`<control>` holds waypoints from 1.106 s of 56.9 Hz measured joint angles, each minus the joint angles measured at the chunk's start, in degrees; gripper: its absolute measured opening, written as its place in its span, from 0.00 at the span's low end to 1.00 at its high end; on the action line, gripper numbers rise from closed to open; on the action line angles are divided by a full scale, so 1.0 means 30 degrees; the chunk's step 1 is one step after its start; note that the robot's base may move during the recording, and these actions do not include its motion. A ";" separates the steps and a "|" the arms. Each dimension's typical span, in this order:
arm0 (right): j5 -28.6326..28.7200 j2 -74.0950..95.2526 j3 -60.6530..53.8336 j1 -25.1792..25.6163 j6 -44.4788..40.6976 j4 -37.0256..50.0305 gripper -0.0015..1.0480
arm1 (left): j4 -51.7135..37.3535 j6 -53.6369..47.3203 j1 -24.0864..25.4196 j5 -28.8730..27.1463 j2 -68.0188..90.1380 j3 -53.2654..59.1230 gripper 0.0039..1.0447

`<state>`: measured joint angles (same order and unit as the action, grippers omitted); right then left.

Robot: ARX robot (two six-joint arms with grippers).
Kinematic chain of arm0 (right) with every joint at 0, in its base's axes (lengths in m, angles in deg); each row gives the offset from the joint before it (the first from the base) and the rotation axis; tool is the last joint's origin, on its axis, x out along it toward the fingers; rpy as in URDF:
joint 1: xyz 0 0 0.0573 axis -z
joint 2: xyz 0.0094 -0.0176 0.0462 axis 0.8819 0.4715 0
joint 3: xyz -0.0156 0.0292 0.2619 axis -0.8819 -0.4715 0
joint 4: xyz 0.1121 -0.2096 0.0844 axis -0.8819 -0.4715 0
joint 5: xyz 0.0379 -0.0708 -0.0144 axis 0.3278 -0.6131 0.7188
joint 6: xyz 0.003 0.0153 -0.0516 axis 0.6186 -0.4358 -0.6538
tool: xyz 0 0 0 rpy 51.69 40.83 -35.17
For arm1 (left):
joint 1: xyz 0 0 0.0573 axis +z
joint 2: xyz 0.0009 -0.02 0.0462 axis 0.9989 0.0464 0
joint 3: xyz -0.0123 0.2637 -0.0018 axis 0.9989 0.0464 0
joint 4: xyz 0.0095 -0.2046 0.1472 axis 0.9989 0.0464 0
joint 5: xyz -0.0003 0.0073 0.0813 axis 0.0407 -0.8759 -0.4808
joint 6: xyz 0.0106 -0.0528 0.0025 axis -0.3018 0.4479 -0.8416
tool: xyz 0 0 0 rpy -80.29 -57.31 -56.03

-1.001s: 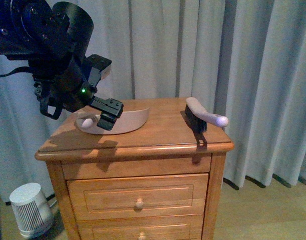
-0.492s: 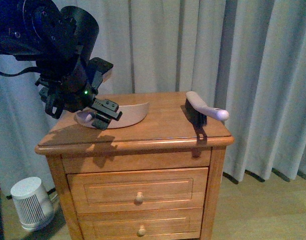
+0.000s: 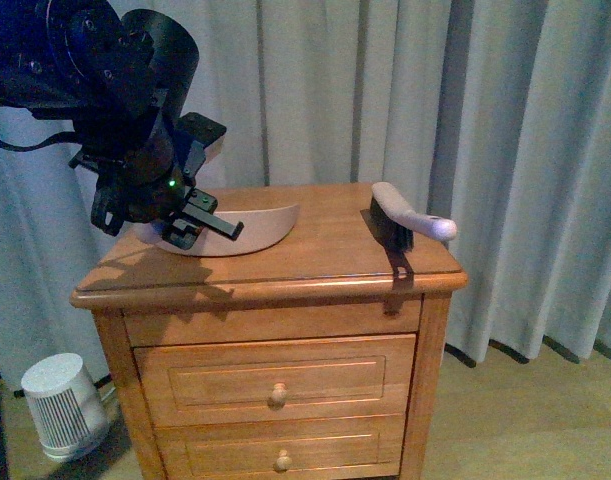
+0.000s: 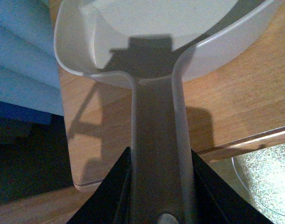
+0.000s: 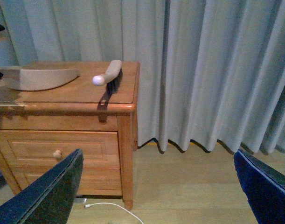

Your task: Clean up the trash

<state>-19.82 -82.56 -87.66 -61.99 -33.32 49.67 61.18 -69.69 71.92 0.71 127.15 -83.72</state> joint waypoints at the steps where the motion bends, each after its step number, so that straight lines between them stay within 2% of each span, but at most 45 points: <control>1: 0.0000 0.0000 0.0000 0.0000 0.0000 0.0000 0.93 | 0.0036 0.0051 0.0007 0.0044 -0.0007 -0.0022 0.28; 11: 0.0000 0.0000 0.0000 0.0000 0.0000 0.0000 0.93 | -0.0277 0.0495 0.0044 0.1217 -0.0765 -0.0044 0.28; 20: 0.0000 0.0000 0.0000 0.0000 0.0000 0.0000 0.93 | -0.1472 0.0364 0.0168 0.2295 -0.3162 0.1508 0.28; 43: 0.0000 0.0000 0.0000 0.0000 0.0000 0.0000 0.93 | -0.5180 -0.1494 0.2171 0.6120 -1.2320 1.0367 0.28; 63: 0.0000 0.0000 0.0000 0.0000 0.0000 0.0000 0.93 | -0.4495 -0.2215 0.4262 1.0105 -1.9584 1.5679 0.28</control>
<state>-19.82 -82.56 -87.66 -61.99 -33.32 49.67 47.69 -76.34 84.71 31.02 68.40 -36.68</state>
